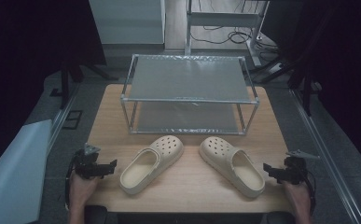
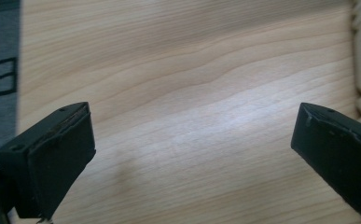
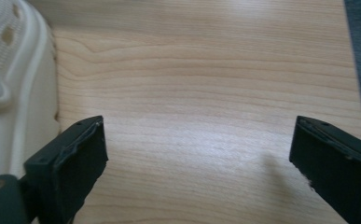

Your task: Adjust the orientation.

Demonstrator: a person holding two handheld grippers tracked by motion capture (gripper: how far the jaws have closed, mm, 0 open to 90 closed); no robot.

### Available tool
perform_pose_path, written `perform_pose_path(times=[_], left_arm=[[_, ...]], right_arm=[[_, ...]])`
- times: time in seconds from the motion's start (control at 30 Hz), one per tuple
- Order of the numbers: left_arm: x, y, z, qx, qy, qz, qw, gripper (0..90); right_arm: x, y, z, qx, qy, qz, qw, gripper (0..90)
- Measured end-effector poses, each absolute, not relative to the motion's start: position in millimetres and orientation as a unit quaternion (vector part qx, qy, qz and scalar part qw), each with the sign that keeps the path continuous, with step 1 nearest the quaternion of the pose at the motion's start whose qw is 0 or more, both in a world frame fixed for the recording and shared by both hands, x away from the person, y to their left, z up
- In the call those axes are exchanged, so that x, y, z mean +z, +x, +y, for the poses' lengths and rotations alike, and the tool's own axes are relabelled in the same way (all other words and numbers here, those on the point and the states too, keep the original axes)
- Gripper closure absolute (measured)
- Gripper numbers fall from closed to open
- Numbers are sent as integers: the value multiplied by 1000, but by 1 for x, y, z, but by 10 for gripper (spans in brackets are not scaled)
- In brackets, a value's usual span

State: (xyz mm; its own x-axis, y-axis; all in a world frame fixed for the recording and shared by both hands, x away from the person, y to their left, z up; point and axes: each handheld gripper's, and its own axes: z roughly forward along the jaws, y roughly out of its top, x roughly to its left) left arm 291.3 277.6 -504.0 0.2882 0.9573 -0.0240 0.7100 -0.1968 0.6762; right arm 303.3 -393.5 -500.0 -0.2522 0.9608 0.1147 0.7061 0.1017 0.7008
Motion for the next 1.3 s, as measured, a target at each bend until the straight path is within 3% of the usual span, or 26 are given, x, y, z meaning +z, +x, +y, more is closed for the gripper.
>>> perform_pose_path(times=[0.57, 1.3], left_arm=[[-501, 290, 271, 226, 757, 522, 321, 0], [-506, 298, 253, 207, 792, 501, 281, 0]], right_arm=[[-503, 308, -389, 342, 565, 727, 190, 33], [-503, 308, -389, 348, 566, 722, 192, 51]])
